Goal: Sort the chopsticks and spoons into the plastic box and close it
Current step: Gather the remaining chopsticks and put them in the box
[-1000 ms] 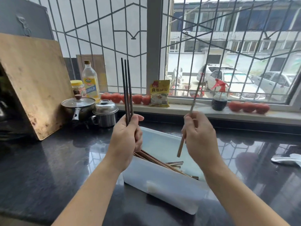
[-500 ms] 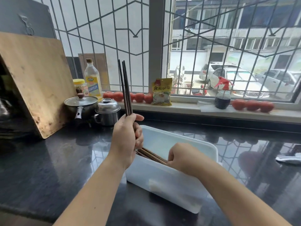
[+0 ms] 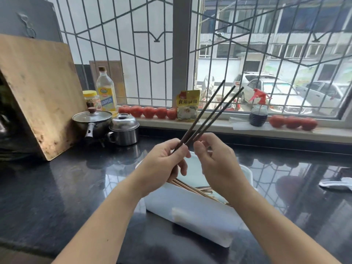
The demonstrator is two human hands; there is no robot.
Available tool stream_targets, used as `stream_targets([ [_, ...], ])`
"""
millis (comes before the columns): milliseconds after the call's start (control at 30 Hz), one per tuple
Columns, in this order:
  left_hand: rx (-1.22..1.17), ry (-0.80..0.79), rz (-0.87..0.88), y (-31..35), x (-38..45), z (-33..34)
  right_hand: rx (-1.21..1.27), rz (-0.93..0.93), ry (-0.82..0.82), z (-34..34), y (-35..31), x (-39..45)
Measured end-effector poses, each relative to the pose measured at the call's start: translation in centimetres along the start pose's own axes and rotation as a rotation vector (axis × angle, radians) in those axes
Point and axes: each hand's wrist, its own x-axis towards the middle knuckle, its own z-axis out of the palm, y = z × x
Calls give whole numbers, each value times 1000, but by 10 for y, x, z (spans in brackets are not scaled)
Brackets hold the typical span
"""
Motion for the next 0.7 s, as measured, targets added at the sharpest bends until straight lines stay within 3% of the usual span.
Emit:
stream_targets([
  [300, 81, -37, -4, 1, 0, 2, 183, 53, 6, -4, -3, -1],
  [367, 39, 36, -21, 1, 1, 2, 356, 83, 99, -10, -11, -2],
  [467, -62, 274, -64, -3, 5, -1, 516, 113, 325, -23, -12, -2],
  [567, -254, 383, -66, -4, 9, -2, 226, 60, 332, -23, -5, -2],
  [700, -328, 459, -54, -5, 9, 0, -273, 111, 16, -4, 4, -3],
])
